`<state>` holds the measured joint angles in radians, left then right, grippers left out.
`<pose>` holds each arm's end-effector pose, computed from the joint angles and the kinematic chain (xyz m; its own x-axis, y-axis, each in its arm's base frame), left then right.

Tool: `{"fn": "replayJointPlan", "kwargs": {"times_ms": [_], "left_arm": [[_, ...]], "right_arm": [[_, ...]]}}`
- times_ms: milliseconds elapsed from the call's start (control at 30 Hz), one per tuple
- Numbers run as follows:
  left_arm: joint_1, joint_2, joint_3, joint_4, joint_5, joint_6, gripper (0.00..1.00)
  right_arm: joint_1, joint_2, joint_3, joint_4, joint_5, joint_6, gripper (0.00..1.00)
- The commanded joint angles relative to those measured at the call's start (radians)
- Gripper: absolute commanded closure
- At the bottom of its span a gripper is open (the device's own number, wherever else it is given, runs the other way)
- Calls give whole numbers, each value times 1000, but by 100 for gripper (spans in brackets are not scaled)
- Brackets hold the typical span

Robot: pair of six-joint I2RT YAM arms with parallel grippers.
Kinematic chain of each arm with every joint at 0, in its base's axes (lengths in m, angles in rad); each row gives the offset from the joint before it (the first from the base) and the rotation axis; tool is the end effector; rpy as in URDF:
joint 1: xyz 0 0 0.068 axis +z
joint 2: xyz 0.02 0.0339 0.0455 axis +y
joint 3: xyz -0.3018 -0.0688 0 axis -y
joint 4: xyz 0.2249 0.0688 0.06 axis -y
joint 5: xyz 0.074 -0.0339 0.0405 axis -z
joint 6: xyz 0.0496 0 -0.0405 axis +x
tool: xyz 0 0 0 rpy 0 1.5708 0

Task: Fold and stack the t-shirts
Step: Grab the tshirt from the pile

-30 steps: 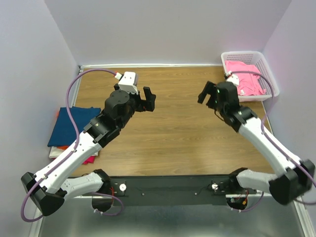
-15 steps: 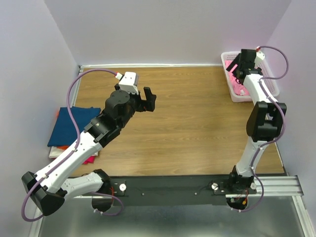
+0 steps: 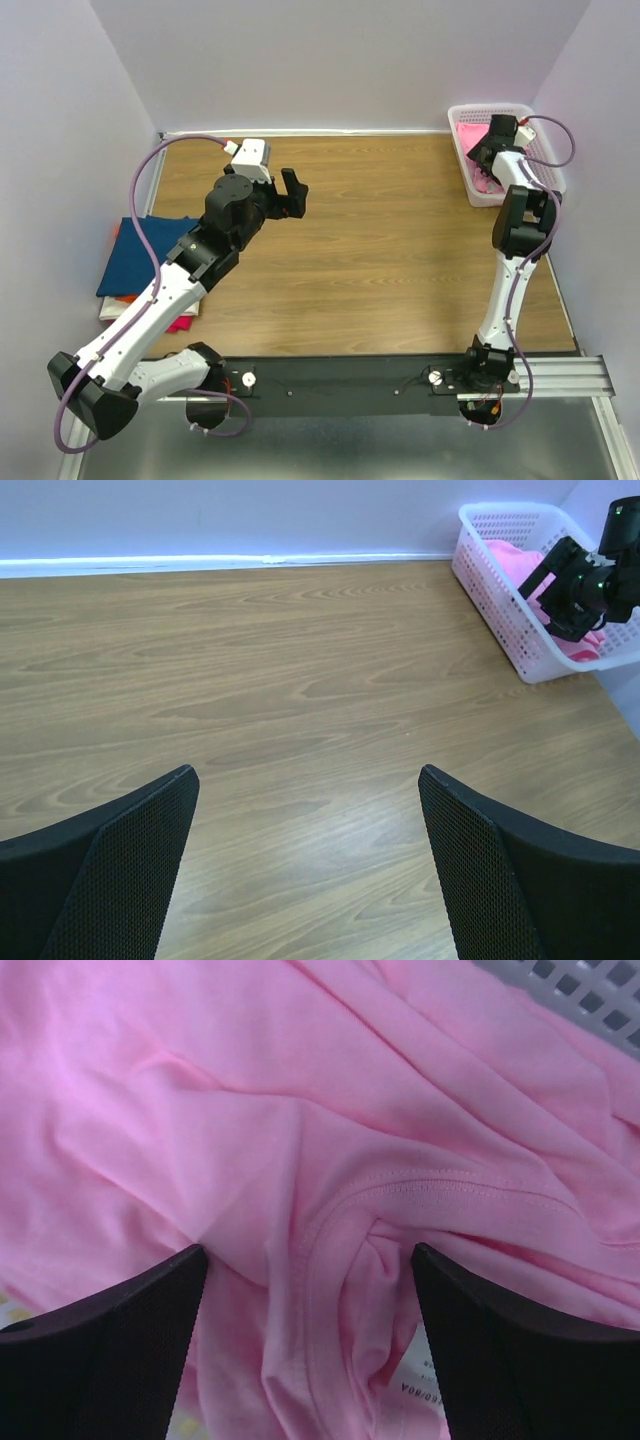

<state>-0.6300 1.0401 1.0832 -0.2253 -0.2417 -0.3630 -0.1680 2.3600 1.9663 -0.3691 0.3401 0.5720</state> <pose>0.1763 -0.1138 0.4213 -0.2724 -0.2280 -0.9348 0.3049 0.9010 -0.3087 0.5417 -0.1087 0.2118 -0.3588 0.5784 -0.7326 0.7012 0.6851 0.1975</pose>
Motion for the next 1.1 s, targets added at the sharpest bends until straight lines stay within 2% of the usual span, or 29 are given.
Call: {"fn": "replayJointPlan", "kwargs": {"times_ms": [0, 67, 100, 167, 200, 233, 267, 300, 733, 900, 1067], "left_arm": [[45, 15, -20, 14, 85, -2, 2], [62, 15, -23, 15, 105, -13, 2], [75, 20, -25, 18, 125, -13, 2], [81, 20, -26, 18, 134, -16, 2], [82, 21, -26, 18, 137, -17, 2], [82, 21, -28, 18, 139, -16, 2], [84, 20, -29, 20, 139, -14, 2], [84, 15, -32, 20, 139, -14, 2], [89, -2, -39, 26, 151, -10, 2], [89, -8, -40, 29, 150, -8, 2], [90, -12, -43, 30, 140, -8, 2]], "right_arm": [[-4, 54, 43, -17, -4, 6, 17], [-4, 62, 45, -16, -4, 3, 27], [-4, 64, 46, -17, 0, 0, 41], [-4, 56, 46, -14, 5, 0, 57], [-4, 53, 49, -16, 7, -4, 74], [-4, 48, 54, -17, 7, -9, 83], [-4, 29, 58, -17, 10, -12, 95], [-4, 1, 62, -16, 14, -14, 99], [19, -327, 83, -13, 37, -55, 99], [100, -462, 91, -4, 68, -122, 100], [207, -587, 123, 12, 10, -182, 99]]}}
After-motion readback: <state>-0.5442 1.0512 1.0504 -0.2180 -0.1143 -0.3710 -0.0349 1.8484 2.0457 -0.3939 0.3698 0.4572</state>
